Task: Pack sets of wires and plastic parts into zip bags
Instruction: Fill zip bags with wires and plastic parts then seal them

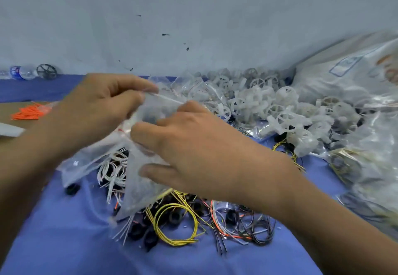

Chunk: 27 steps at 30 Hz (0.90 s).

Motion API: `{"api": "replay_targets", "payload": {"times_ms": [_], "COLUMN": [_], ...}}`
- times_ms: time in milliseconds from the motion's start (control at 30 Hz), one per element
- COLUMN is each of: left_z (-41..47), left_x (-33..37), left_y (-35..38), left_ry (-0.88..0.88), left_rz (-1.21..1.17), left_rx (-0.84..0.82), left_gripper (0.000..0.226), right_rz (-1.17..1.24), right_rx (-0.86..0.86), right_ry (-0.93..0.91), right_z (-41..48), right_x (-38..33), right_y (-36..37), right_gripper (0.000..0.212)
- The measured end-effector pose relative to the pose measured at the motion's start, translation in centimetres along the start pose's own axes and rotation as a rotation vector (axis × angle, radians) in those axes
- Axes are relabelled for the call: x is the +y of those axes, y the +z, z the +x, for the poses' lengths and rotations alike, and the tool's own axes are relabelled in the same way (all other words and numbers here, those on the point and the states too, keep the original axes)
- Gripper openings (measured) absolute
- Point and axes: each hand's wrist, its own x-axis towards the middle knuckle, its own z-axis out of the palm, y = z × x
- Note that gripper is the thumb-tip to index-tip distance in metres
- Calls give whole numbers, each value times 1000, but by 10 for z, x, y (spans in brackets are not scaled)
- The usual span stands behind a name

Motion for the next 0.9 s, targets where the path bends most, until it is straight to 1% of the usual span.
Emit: {"api": "replay_targets", "payload": {"times_ms": [33,100,133,200,267,333,367,433,500,533,600,633,733,767,833,867,900], "left_z": [11,23,25,18,1,-26,-41,-68,-87,-93,-104,-107,-108,-107,-106,-107,-107], "left_x": [-1,-2,-3,-5,-4,-9,-13,-25,-36,-41,-47,-47,-47,-47,-46,-46,-44], "left_y": [-7,-19,-24,-24,-10,19,35,63,80,86,93,95,91,88,85,84,85], "left_ry": [41,166,224,298,346,400,394,339,254,228,206,202,150,126,93,83,76], "left_rz": [118,351,405,423,538,655,672,669,613,583,555,542,481,464,423,408,400], "left_rx": [36,173,229,261,220,108,32,-97,-187,-208,-220,-218,-172,-141,-80,-63,-55], "left_gripper": [27,25,29,34,35,38,39,40,40,39,37,36,36,37,38,38,38], "right_rz": [-85,-209,-244,-271,-259,-243,-220,-163,-145,-131,-34,16,146,270,532,625,665], "right_rx": [38,83,96,116,85,-47,-139,-298,-355,-344,-295,-275,-240,-244,-174,-120,-51], "right_ry": [28,117,147,152,127,102,80,23,-13,-28,-22,-18,31,60,136,202,266], "right_z": [7,15,17,14,8,-4,-12,-32,-51,-59,-72,-76,-84,-85,-82,-78,-71], "right_x": [2,7,9,14,19,20,20,15,11,12,14,14,16,19,35,46,59], "right_y": [1,5,10,23,40,61,73,97,116,123,131,133,116,106,91,87,86], "right_gripper": [33,36,36,27,18,21,24,30,26,21,14,15,7,11,17,18,17]}}
